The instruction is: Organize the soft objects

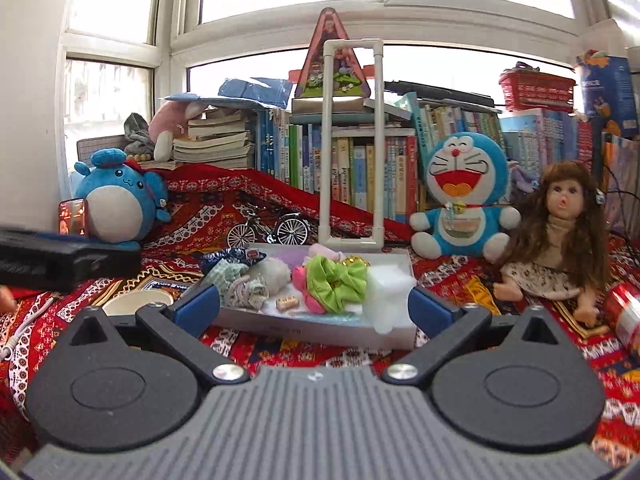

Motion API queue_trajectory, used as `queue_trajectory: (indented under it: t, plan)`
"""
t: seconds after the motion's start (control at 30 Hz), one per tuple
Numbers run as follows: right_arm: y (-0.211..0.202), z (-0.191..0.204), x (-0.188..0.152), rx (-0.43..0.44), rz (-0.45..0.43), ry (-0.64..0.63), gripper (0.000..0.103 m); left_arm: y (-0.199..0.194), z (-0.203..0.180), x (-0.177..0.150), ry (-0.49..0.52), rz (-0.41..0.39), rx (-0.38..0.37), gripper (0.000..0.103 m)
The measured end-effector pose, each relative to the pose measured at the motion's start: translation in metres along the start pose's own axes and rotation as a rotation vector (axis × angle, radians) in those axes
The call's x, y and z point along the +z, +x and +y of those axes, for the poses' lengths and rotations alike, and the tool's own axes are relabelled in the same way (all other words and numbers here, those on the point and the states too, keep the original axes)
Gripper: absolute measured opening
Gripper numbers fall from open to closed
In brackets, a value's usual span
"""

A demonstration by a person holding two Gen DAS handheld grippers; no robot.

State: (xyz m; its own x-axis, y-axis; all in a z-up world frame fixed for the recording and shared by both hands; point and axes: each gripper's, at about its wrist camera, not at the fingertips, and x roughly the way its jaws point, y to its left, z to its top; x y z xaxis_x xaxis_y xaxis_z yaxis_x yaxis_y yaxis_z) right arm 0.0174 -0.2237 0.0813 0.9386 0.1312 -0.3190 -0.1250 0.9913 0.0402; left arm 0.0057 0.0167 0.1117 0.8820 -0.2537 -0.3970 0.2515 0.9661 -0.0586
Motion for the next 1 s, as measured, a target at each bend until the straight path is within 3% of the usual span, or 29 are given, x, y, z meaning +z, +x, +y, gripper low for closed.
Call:
queue_trajectory:
  t: [0.17,0.27,0.4,0.7,1.0]
  plan:
    - [-0.012,0.01,-0.034,-0.034,0.002,-0.01,0.103,-0.021,0.001,-0.05,0.016,0.02,0.06,0.099]
    - [-0.011,0.015,-0.053,-0.061,0.035,-0.042,0.103,-0.017,0.0,-0.07,0.039,0.067,0.102,0.099]
    - [-0.008,0.019,-0.069,-0.083,0.076,-0.054,0.103,-0.005,0.003,-0.091,-0.006,0.119,0.111,0.099]
    - [0.004,0.023,-0.086,-0.101,0.122,-0.075,0.103,0.029,0.007,-0.11,-0.04,0.213,0.134,0.099]
    - [0.011,0.022,-0.093,-0.087,0.149,-0.052,0.103,0.039,0.008,-0.115,-0.06,0.219,0.147,0.099]
